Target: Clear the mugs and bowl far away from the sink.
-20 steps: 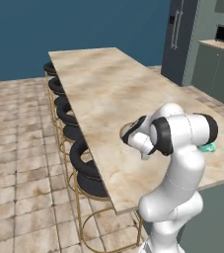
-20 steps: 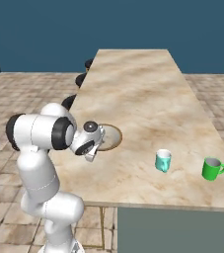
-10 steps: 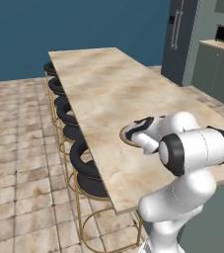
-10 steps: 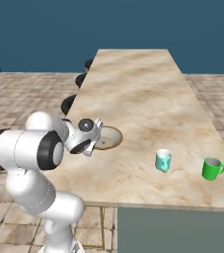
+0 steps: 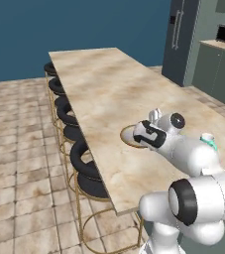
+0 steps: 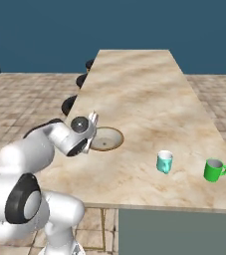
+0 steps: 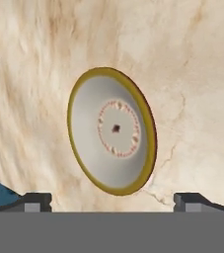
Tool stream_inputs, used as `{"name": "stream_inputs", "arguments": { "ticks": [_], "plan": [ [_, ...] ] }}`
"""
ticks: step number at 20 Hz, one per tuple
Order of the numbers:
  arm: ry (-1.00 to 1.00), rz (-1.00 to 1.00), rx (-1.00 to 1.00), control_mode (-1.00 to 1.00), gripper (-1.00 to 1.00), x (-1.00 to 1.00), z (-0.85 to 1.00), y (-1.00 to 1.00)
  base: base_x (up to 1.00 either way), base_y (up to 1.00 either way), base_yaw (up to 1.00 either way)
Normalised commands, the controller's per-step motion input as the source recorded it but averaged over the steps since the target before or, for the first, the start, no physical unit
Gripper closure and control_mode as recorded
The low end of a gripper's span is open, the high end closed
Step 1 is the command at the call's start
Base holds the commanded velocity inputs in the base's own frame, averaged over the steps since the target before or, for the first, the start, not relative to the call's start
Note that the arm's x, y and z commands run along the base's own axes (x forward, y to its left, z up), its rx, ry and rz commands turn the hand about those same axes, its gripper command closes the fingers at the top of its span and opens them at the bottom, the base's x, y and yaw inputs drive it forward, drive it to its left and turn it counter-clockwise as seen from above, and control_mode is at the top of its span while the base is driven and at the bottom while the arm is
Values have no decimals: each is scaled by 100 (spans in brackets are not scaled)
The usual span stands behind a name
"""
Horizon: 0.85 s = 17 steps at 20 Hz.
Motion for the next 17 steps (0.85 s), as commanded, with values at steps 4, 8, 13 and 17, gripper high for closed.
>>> {"name": "stream_inputs", "arguments": {
  "ticks": [4, 8, 13, 17],
  "plan": [
    [0, 3, 0, -100, -100, -57, 100, -1, 0, 0, 0],
    [5, 0, 0, -100, -100, -93, 100, -1, 0, 0, 0],
    [-5, -1, -4, -100, -100, -100, 94, 0, 0, 0, 0],
    [-39, -9, -10, -100, -100, -100, 79, 0, 0, 0, 0]
  ]
}}
